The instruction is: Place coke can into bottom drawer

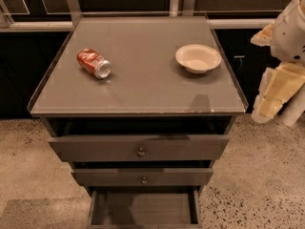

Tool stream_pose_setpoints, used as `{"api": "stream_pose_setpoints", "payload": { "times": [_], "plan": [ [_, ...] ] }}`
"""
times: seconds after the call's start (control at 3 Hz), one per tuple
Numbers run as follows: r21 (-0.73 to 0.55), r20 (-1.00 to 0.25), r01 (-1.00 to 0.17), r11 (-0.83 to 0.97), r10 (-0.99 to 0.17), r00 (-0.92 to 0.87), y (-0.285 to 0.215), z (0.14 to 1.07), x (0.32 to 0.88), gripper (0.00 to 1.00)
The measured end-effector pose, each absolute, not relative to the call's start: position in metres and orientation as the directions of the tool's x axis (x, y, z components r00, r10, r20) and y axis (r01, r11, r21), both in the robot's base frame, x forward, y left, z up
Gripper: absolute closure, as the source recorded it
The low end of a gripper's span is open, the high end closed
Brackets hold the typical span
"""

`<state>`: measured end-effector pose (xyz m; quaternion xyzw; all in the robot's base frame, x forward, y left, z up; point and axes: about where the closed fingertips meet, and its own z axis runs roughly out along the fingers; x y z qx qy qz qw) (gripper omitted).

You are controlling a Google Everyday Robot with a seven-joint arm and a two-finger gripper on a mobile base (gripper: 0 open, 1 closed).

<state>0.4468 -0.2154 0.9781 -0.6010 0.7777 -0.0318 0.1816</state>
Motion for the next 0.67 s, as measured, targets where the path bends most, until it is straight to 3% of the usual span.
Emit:
{"api": "stream_pose_setpoints", "payload": {
  "times": [0.67],
  "plan": [
    [-0.359, -0.536, -0.901, 0.245, -0.844, -0.016, -0.143, 0.996, 0.568, 0.00]
  ]
}}
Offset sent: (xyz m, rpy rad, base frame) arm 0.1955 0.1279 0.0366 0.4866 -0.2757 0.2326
